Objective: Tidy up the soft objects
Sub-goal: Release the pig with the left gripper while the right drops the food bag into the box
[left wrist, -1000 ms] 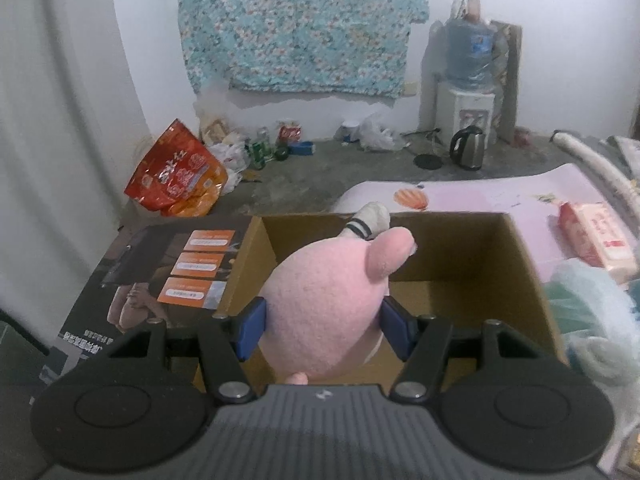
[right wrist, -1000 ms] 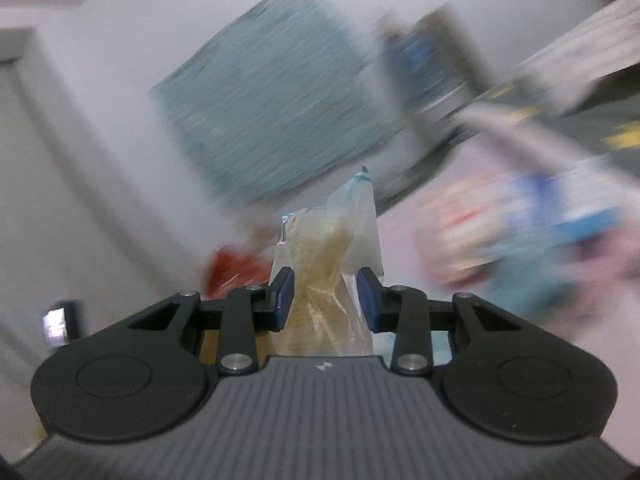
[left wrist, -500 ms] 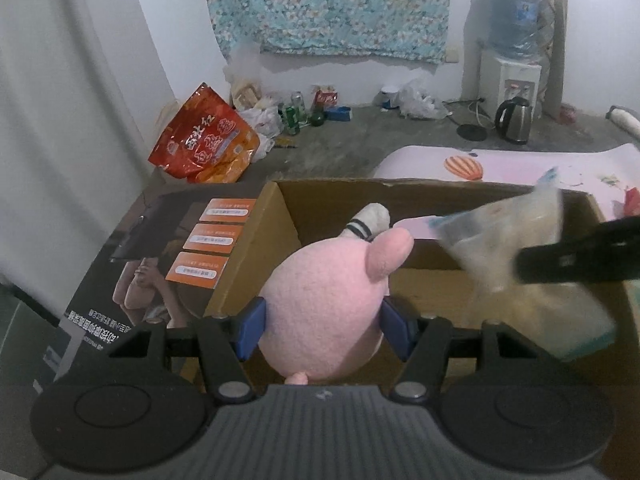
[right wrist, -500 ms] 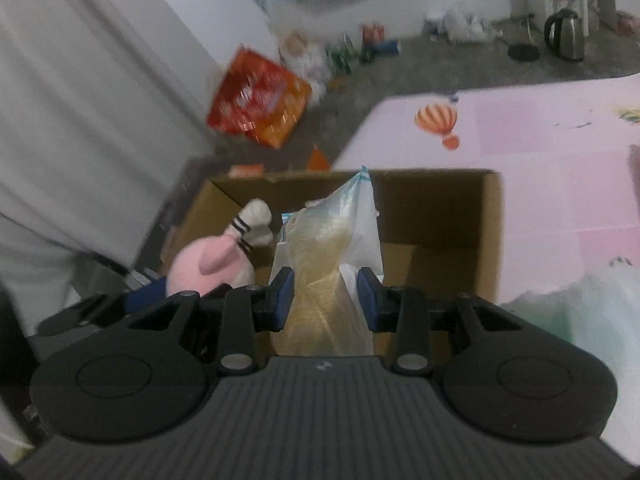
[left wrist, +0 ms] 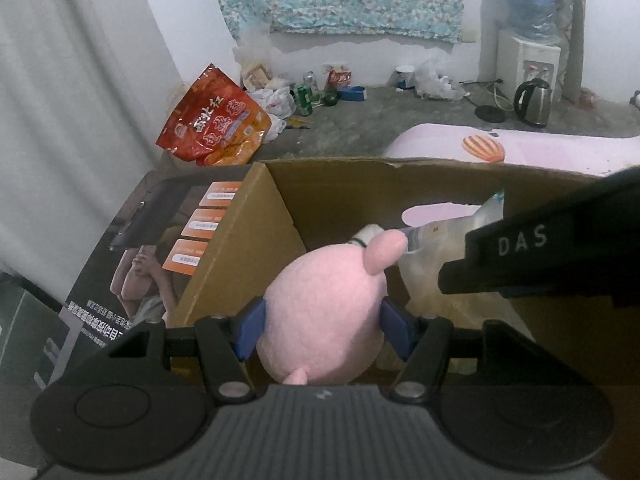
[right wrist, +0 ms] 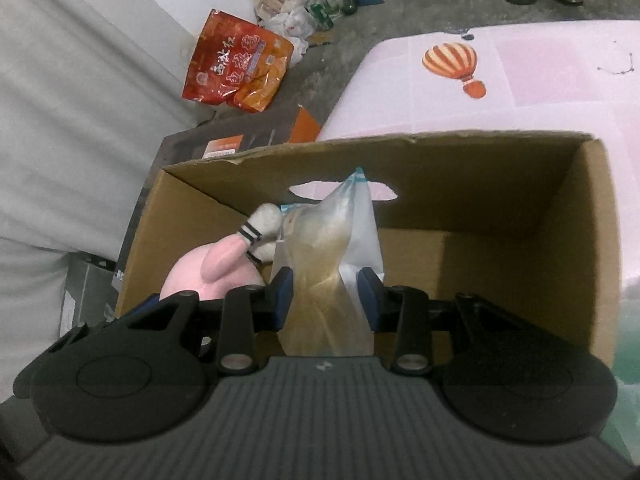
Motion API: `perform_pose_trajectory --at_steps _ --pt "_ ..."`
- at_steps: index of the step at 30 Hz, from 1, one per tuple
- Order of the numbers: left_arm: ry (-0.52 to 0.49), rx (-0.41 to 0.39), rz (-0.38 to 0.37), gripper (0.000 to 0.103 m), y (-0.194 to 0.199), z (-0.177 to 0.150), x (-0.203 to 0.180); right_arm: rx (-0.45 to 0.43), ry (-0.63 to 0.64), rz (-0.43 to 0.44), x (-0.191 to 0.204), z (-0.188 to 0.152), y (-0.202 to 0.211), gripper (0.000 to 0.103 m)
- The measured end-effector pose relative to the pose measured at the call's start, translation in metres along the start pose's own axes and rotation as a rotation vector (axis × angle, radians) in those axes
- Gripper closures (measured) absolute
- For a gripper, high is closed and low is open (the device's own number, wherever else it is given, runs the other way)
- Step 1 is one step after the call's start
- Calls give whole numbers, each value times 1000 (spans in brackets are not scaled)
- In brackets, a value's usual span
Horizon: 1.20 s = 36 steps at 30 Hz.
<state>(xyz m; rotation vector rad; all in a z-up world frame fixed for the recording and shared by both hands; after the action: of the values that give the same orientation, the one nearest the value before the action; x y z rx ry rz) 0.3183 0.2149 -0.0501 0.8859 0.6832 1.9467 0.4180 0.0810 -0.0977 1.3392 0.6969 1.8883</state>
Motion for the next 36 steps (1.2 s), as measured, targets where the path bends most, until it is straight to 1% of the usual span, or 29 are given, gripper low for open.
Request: perform_pose_trajectory --at_steps 2,5,7,8,9,10,13,16,18,20,24,25,27,29,32,34,36 --pt "-8 -9 21 38 -1 0 -2 4 -1 -1 0 0 -5 66" --pt "-27 -20 40 34 -3 0 -5 6 -10 3 -4 1 -10 62" --pt "-37 -21 42 34 -5 0 -7 10 -23 6 -6 2 -12 52" --pt "-44 -21 43 33 -5 0 -9 10 -26 6 -6 2 -11 49" --pt "-48 -17 42 32 -5 -1 -9 6 -28 5 -7 3 -11 43" --pt "-49 -11 38 29 -6 -1 -10 0 -26 6 -6 3 -9 39" --pt "-48 -4 27 28 -6 -1 -10 -20 -17 13 -2 5 -3 36" --pt "-51 -16 25 22 -3 -2 -10 -45 -22 38 0 9 6 34" --pt "-49 -31 18 20 2 -1 -9 -68 -26 59 1 11 16 34" --pt "-48 -46 12 14 8 0 -8 -91 -38 86 1 13 27 34" --pt "-28 -64 -17 14 24 1 0 -143 -62 150 -1 15 55 34" --pt "-14 -71 -33 14 30 0 4 -156 -68 167 -2 14 63 34" --pt "13 -86 -71 20 42 -1 14 -179 -71 217 -3 8 84 34" --pt "37 -96 -124 35 55 -3 24 -216 -56 261 -6 -3 112 34" --pt "66 -98 -183 45 69 -9 36 -268 -34 307 -19 -25 154 34" --pt "84 -98 -209 48 77 -12 44 -290 -48 333 -36 -43 180 34" --pt "89 -106 -222 48 85 -15 47 -320 -76 358 -57 -64 208 34"
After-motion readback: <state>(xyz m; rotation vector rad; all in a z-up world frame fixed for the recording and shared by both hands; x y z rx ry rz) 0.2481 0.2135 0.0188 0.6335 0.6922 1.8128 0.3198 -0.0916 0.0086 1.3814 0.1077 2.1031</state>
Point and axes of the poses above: each gripper's, at about its wrist camera, not at the fingertips, and y roughly against the way its jaws point, x to its left, z to its top, the point moved 3 cm from there along -y, roughly the way its jaws point, and after that the axes turned 6 degrees about z, right-handed, at the moved point
